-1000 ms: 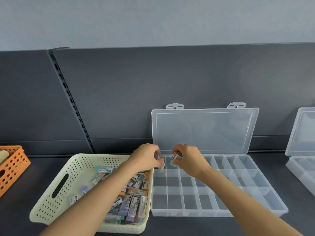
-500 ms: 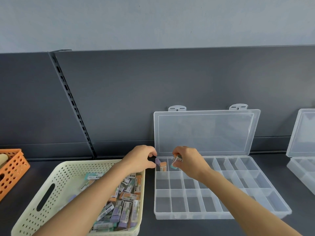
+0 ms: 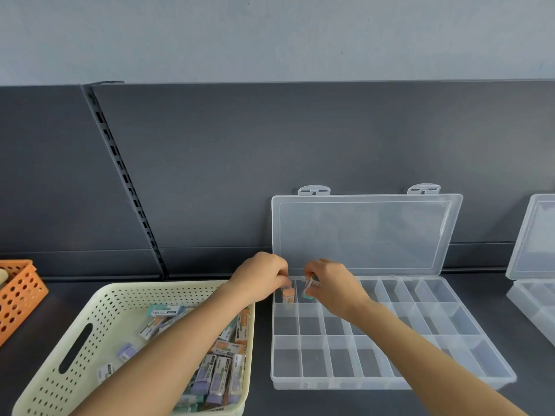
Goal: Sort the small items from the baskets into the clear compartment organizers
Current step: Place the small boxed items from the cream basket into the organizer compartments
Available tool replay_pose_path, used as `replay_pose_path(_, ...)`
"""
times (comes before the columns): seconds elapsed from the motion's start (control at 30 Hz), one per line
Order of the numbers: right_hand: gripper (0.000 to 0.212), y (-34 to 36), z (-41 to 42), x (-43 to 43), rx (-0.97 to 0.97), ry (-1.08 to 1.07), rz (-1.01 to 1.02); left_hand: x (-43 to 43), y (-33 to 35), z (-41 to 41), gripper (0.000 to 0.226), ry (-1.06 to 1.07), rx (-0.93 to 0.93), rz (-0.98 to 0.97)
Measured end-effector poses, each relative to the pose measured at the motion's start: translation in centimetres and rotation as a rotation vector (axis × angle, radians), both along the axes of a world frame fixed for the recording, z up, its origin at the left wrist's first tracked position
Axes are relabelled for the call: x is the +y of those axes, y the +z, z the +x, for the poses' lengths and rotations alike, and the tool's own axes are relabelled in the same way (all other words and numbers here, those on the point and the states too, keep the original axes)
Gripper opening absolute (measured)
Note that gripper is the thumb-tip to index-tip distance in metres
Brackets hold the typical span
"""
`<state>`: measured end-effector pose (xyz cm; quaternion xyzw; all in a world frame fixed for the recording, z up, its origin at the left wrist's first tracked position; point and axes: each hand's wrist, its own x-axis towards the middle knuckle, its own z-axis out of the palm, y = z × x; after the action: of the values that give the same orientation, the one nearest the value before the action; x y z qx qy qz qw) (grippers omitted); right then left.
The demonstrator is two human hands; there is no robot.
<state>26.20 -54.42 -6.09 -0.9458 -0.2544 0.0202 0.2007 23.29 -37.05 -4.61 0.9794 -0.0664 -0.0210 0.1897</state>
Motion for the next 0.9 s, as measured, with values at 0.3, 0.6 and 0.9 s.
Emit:
replay_pose_path(0.3, 0.021, -0.2, 0.5, 0.4, -0.025, 0.073, -0.06, 0.0, 0.0, -0.2, 0.018, -0.035, 0.095, -0.061)
replay_pose_path(0.6, 0.024, 0.0, 1.1, 0.2, -0.016, 0.079, -0.058, 0.1, -0.3, 0.1, 0.011, -0.073, 0.068, -0.011)
replay_pose_path(0.9, 0.02, -0.5, 1.2, 0.8, -0.029, 0.072, -0.016, 0.5, -0.2, 0.4, 0.017, -0.069, -0.091, 0.177)
